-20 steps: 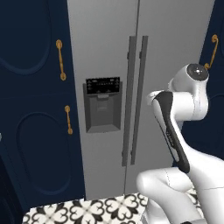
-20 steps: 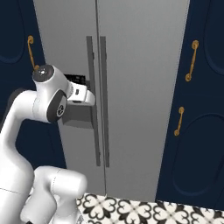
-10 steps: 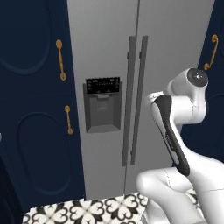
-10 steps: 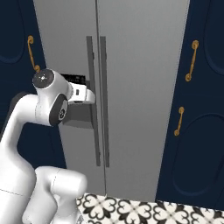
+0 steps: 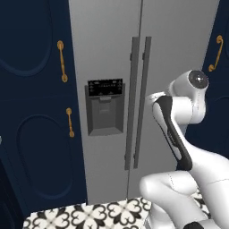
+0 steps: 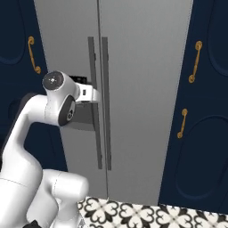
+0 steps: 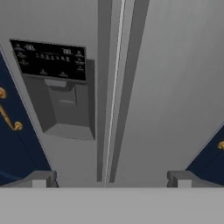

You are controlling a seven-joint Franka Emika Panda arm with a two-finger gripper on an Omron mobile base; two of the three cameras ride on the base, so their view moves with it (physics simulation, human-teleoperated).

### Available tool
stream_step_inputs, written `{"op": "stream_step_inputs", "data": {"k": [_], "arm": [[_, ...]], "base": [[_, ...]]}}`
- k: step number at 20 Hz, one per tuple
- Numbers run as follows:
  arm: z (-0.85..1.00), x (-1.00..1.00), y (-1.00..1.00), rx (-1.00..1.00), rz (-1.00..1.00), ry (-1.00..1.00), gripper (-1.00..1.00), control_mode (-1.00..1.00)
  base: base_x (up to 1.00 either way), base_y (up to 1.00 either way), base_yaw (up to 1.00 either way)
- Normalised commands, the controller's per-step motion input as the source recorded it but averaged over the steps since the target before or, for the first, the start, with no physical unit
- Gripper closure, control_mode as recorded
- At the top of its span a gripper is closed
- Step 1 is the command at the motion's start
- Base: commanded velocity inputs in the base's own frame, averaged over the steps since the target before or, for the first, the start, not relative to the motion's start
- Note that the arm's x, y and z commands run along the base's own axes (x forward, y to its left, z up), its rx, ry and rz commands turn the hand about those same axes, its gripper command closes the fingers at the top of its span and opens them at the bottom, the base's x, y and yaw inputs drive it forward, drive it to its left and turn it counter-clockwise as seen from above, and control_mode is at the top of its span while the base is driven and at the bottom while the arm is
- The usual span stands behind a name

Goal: Grab a lemon wedge from the fridge and one ice cube from the ice bowl, and put them in the glass of lemonade.

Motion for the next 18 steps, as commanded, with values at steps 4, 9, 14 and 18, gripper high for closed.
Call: {"op": "stream_step_inputs", "data": {"k": [4,9,14,18], "arm": [[0.01,0.31,0.0,0.01,-0.02,0.06,-1.0,-1.0],[0.0,0.53,-0.12,0.08,-0.12,0.12,-1.0,-1.0],[-0.01,0.51,-0.05,0.04,-0.09,0.1,-1.0,-1.0],[-0.03,0.32,0.0,0.0,0.0,0.0,-1.0,-1.0]], "base": [[0.0,0.0,0.0],[0.0,0.0,0.0],[0.0,0.0,0.0],[0.0,0.0,0.0]]}}
